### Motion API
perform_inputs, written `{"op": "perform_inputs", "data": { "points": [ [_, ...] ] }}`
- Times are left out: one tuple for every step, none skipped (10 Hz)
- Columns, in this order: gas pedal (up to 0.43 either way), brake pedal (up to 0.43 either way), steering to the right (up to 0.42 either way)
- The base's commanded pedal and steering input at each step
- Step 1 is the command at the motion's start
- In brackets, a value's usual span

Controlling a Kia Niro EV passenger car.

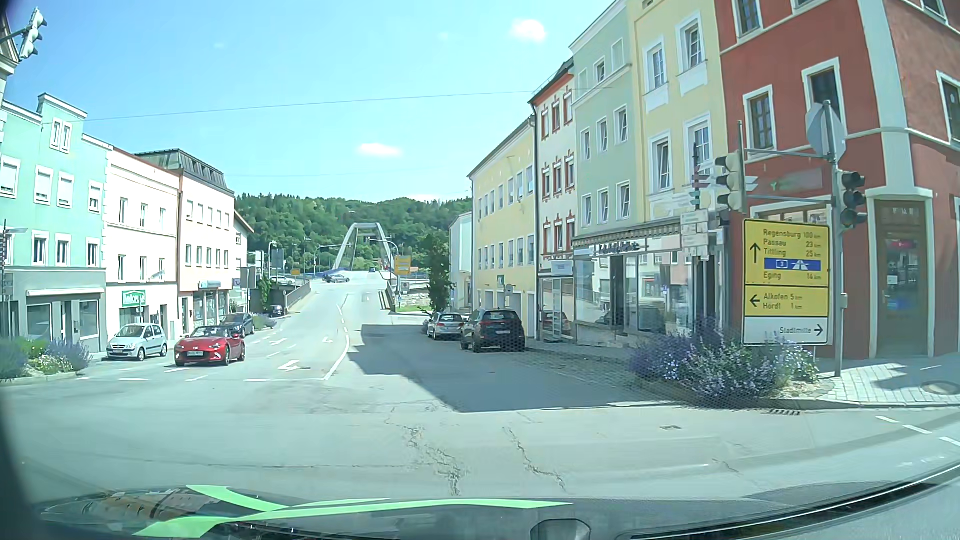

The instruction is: Follow the waypoints while adhering to traffic rules and regulations

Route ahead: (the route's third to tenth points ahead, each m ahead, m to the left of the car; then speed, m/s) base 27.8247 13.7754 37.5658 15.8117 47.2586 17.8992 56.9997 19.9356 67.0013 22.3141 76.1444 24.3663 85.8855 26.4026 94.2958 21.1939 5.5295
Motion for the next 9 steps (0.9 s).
{"op": "perform_inputs", "data": {
  "points": [
    [0.059,0.0,-0.082],
    [0.059,0.0,-0.081],
    [0.059,0.0,-0.081],
    [0.059,0.0,-0.083],
    [0.059,0.0,-0.086],
    [0.059,0.0,-0.088],
    [0.059,0.0,-0.088],
    [0.059,0.0,-0.088],
    [0.059,0.0,-0.089]
  ]
}}
